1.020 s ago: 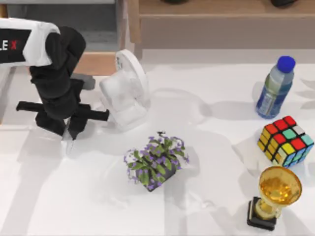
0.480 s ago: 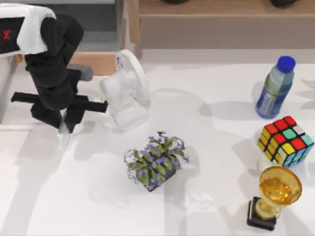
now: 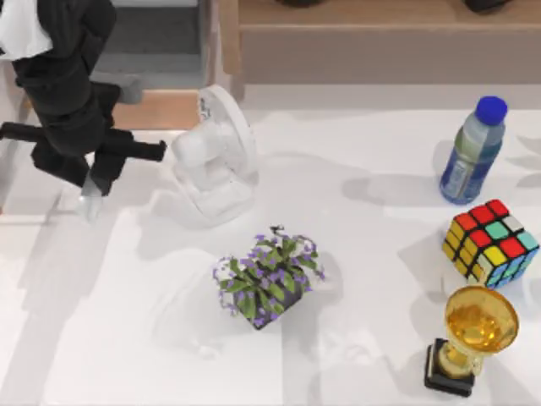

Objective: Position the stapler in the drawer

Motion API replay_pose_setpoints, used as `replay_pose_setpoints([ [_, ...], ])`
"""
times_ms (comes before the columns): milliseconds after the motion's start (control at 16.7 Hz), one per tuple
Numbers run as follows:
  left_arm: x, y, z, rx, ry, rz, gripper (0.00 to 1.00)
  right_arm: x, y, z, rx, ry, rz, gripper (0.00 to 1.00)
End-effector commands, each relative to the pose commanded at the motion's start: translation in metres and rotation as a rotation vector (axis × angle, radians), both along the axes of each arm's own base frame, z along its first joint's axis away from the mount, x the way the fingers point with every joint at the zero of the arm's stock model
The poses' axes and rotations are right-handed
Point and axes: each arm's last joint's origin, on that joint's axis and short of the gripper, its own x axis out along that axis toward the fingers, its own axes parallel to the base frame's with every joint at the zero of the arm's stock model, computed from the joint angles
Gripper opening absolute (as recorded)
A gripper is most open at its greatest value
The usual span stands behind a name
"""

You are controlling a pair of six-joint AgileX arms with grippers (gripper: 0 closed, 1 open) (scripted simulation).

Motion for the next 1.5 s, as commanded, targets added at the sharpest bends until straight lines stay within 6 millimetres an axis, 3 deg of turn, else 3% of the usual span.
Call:
replay_pose_setpoints([
  [240,0.032,0.046,0.056,-0.002,-0.132,-0.018,0.00,0.000,0.000,0.000,0.000,0.000,0.000,1.00],
  [480,0.060,0.122,0.088,0.020,-0.220,0.046,0.00,0.000,0.000,0.000,0.000,0.000,0.000,1.00],
  [660,0.073,0.189,0.080,0.033,-0.207,0.141,0.00,0.000,0.000,0.000,0.000,0.000,0.000,1.00],
  [840,0.082,0.236,0.047,0.032,-0.137,0.206,0.00,0.000,0.000,0.000,0.000,0.000,0.000,1.00],
  [960,0.089,0.248,0.018,0.026,-0.067,0.213,0.00,0.000,0.000,0.000,0.000,0.000,0.000,1.00],
  [1140,0.093,0.249,-0.014,0.021,0.035,0.198,0.00,0.000,0.000,0.000,0.000,0.000,0.000,1.00],
  [1500,0.094,0.248,-0.020,0.021,0.059,0.192,0.00,0.000,0.000,0.000,0.000,0.000,0.000,1.00],
])
